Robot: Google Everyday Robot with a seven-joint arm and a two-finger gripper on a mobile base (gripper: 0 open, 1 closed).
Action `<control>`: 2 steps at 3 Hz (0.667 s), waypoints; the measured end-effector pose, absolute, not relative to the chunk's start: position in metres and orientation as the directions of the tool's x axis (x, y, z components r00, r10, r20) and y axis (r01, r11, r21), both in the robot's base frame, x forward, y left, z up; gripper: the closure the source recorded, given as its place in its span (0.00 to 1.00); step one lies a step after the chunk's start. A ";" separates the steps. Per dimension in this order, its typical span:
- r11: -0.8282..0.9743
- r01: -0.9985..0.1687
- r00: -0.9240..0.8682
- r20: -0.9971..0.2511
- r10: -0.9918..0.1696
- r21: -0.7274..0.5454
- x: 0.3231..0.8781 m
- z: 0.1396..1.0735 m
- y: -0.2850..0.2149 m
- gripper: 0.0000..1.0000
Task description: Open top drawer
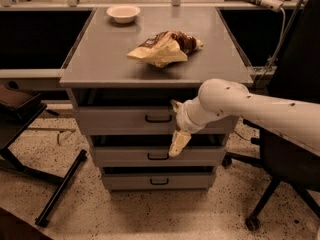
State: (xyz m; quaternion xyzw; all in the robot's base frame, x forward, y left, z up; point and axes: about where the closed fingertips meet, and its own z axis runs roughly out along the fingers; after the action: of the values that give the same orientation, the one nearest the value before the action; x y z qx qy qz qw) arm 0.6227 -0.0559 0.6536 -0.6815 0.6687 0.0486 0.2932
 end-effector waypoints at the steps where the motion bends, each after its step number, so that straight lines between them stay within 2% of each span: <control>1: 0.044 -0.948 0.106 -0.443 -0.890 -0.315 0.617 0.643 -0.052 0.00; 2: 0.044 -0.948 0.106 -0.443 -0.890 -0.315 0.617 0.647 -0.052 0.00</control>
Offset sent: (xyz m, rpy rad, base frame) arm -0.0730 -0.0243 -0.0072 -0.0941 0.1133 0.0943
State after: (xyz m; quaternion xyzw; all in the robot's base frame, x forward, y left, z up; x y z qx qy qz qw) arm 0.6174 -0.0523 0.6469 -0.6895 0.6666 0.0519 0.2785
